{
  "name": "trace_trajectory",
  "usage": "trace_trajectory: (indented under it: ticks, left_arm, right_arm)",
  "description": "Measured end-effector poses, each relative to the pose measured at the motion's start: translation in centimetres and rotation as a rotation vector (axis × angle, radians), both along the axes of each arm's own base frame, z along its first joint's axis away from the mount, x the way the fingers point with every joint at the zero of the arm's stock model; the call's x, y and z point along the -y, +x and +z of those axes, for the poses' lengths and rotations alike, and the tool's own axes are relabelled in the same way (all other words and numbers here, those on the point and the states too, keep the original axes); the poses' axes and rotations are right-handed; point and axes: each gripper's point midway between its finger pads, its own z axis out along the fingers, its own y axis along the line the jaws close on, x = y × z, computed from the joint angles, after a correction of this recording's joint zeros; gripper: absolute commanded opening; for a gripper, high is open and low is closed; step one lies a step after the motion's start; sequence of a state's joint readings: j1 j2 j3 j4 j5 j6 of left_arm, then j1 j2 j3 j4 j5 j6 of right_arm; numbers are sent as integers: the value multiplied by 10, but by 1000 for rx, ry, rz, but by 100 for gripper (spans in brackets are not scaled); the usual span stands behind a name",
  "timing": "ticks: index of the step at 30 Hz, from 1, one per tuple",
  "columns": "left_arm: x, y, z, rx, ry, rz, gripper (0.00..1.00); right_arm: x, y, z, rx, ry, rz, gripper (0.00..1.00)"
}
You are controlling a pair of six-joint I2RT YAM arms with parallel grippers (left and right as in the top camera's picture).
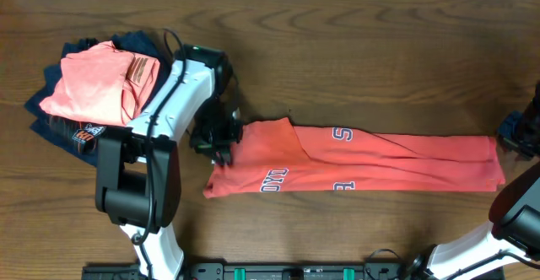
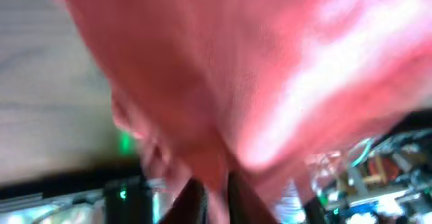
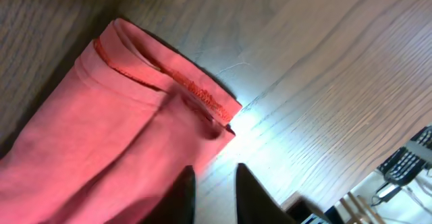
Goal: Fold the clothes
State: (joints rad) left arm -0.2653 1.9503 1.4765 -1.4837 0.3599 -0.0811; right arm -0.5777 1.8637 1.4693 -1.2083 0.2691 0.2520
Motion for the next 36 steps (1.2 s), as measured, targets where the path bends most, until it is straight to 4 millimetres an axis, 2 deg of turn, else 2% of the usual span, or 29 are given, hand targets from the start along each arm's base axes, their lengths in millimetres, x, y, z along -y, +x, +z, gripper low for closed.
trace_trajectory:
  ticks: [3,5,9,13,17,21,28,32,36]
  left_arm:
    - [0,-6,3,-23,8,-6,40]
    - [-1,-8,4,-32,9,-9,44]
    - [-1,-7,3,-29,9,-6,44]
    - [3,5,-3,27,-7,-6,44]
    - [6,16,-9,78,-21,-5,44]
    - [8,24,-12,113,-30,-5,44]
    - [9,28,-13,132,-35,-5,44]
    - [9,28,-13,133,-36,-5,44]
    - [10,30,-14,140,-37,-5,44]
  right_arm:
    - [2,-1,0,2,6,4,30]
    - [5,-4,-1,4,15,5,34]
    - [3,-3,-2,16,51,37,39]
    - [-1,0,-3,27,80,76,44]
    - [-2,5,-8,45,93,122,54]
    - [-8,9,-29,75,126,188,66]
    - [-18,-1,-74,85,143,259,75]
    - [-13,-8,-85,74,114,263,77]
    - [-10,-9,-88,97,105,256,76]
